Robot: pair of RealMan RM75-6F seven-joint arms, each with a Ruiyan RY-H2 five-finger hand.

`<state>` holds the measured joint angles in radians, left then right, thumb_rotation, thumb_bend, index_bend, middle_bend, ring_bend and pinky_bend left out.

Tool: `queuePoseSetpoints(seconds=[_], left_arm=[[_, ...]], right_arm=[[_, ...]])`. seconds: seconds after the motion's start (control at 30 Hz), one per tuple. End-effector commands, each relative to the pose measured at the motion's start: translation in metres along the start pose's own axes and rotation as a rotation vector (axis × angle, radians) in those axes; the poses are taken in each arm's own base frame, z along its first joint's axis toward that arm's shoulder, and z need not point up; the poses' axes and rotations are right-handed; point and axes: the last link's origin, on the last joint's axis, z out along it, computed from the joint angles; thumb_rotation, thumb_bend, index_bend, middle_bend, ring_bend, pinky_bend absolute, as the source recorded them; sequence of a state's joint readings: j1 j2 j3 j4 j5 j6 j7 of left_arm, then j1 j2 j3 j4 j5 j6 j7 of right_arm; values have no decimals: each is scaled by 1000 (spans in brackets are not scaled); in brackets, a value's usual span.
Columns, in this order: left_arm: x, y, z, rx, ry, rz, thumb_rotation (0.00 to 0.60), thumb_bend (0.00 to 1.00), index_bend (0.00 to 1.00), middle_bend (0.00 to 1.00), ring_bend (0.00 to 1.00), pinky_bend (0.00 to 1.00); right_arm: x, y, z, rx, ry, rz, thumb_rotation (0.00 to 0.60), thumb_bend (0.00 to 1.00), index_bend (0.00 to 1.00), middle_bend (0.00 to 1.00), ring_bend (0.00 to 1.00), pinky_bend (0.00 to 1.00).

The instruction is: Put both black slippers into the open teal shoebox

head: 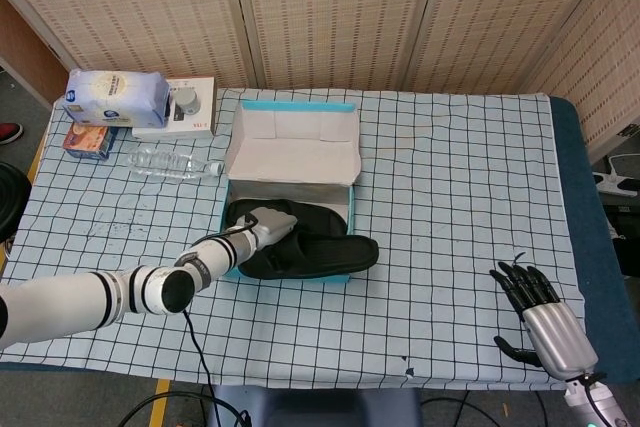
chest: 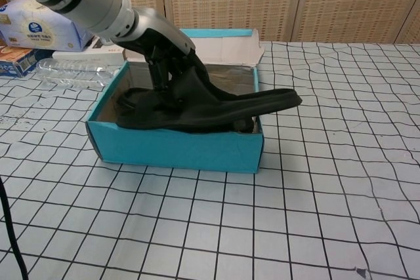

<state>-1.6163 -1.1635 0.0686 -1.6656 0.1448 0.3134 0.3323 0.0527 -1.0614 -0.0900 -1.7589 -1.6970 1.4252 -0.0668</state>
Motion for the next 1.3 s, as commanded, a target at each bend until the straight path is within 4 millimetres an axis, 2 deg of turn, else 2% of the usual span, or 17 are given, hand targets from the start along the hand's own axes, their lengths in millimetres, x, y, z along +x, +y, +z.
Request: queuePoseSetpoints(seconds=[0.03, 0.4, 0.57, 0.73, 1.13, 1.3], left_arm=[[7, -4, -5, 0, 14, -6, 600, 655, 606, 704, 625, 567], [14, -3, -21, -21, 51, -21, 600, 683, 625, 728, 646, 581], [12, -16, -24, 2, 4, -28, 600, 687, 624, 728, 647, 583], [9, -31, -24, 33, -3, -29, 600, 684, 622, 728, 648, 583], [-2, -33, -17, 31, -69, -1, 600, 685, 623, 729, 648, 586], [-5, -36, -7, 54, -93, 12, 600, 679, 623, 730, 650, 590]], right_arm=[[-1, -1, 0, 1, -3, -1, 576, 142, 0, 0, 0, 0], [-1, -1, 0, 2, -6, -3, 577, 142, 0, 0, 0, 0], [2, 0, -2, 1, 7, 0, 577, 142, 0, 0, 0, 0], [7, 1, -5, -5, 37, 0, 576, 142, 0, 0, 0, 0], [5, -2, -6, 6, 32, -4, 576, 142, 0, 0, 0, 0], [4, -2, -5, 9, 25, -5, 576, 142, 0, 0, 0, 0]])
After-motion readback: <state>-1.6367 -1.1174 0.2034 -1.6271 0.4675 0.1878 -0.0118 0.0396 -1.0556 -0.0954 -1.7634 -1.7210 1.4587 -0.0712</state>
